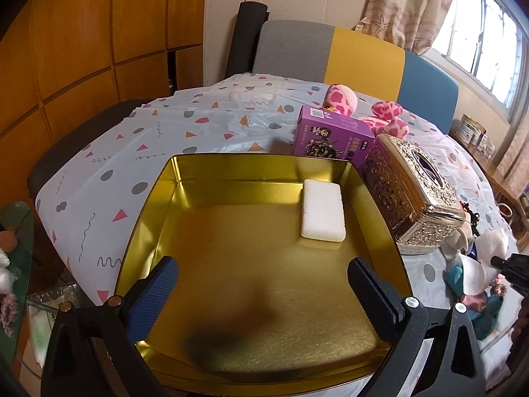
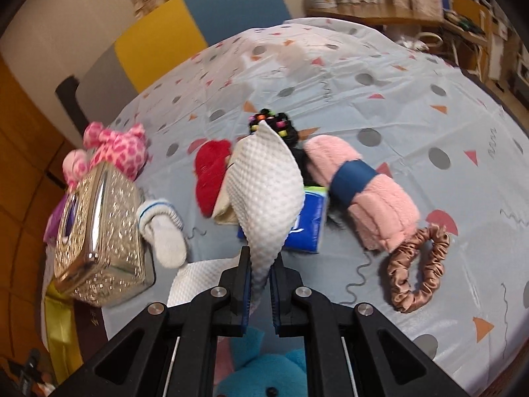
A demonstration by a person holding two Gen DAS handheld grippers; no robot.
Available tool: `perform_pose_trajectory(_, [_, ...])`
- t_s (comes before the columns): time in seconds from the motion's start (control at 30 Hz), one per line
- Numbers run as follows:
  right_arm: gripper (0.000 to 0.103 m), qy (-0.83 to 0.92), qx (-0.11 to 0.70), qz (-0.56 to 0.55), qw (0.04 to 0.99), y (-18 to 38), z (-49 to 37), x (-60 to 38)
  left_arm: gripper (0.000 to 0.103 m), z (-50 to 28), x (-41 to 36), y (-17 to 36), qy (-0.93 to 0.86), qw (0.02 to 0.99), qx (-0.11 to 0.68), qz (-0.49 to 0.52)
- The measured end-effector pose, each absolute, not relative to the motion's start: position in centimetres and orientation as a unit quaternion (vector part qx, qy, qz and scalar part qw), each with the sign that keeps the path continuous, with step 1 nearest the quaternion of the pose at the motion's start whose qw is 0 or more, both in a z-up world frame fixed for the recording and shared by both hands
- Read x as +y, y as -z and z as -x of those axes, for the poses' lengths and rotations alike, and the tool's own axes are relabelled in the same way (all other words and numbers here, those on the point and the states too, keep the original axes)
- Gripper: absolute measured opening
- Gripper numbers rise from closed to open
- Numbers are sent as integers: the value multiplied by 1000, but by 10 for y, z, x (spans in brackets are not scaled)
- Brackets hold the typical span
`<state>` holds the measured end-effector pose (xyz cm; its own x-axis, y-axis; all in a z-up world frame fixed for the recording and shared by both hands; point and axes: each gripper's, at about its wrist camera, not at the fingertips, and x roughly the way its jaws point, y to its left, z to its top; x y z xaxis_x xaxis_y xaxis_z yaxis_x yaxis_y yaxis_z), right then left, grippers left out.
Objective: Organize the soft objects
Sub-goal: 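Grasp the white towel with the right tool and lift it, then carry the white towel with the right tool into the gold tray and release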
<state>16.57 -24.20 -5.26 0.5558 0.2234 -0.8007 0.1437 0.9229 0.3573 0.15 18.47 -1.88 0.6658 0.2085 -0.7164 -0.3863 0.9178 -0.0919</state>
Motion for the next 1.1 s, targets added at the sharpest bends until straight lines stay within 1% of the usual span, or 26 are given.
perform_pose_trajectory(0.13, [8,-13,476,-207,855,58,-167,-246,103,0,181,18,-161,907,374,112])
perform_pose_trajectory(0.27, [8,-29,466,-222,856,51,-166,-246,103,0,180,19,-158,906,376,111])
perform_pose_trajectory(0.43, [8,-70,445,-250,857,27,-163,-240,103,0,180,20,-154,906,378,115])
perform_pose_trajectory(0.6, [8,-85,427,-240,868,-1,-165,-234,103,2,178,23,-150,905,382,116])
perform_pose_trajectory(0.9, [7,-31,433,-228,872,-24,-220,-251,103,6,185,19,-151,908,371,123])
perform_pose_trajectory(0.97, [7,-37,431,-221,874,-32,-230,-243,103,6,189,19,-154,907,370,127])
perform_pose_trajectory(1.1, [7,-80,422,-189,883,-58,-254,-198,103,7,195,20,-156,905,373,134])
